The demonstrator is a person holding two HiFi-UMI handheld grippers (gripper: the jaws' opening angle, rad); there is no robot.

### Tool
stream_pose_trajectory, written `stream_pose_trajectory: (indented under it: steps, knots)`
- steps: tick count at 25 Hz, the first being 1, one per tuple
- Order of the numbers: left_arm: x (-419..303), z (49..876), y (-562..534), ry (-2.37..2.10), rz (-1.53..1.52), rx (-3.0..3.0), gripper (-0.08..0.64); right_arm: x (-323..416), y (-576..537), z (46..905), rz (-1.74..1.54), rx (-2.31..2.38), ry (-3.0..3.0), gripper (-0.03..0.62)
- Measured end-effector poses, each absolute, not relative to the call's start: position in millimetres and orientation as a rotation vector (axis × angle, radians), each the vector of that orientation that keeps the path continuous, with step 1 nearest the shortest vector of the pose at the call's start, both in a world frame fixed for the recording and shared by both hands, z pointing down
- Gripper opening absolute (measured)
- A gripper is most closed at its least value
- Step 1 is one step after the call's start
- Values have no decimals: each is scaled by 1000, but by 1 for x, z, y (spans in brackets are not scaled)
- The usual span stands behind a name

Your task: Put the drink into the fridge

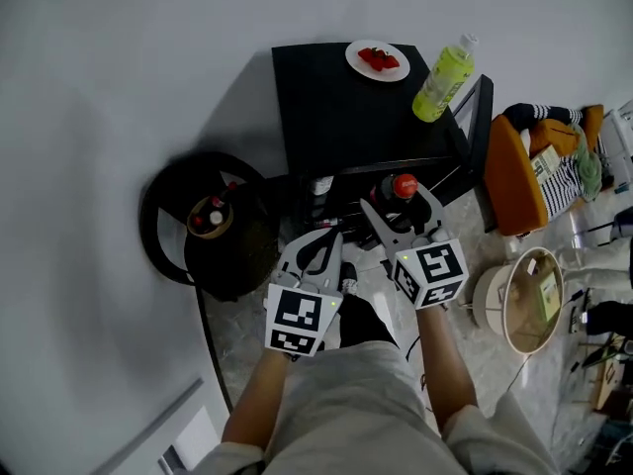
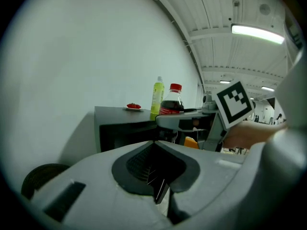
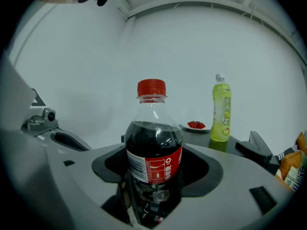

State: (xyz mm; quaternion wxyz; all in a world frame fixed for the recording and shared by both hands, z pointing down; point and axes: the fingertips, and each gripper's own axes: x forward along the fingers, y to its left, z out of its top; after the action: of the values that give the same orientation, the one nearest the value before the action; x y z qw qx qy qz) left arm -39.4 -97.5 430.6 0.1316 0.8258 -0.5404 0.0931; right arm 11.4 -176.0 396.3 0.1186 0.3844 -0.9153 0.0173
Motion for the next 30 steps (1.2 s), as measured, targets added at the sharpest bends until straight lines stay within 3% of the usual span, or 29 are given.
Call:
stream_pose_trajectory:
  steps: [18,30]
  knots:
    - [0,508,-128,-1894,249,2019,9,6,-215,565,151,583,-2732,284]
    - [-4,566,-135,-2028,227,1888,9,-4,-309,679,255,827,-2702,284]
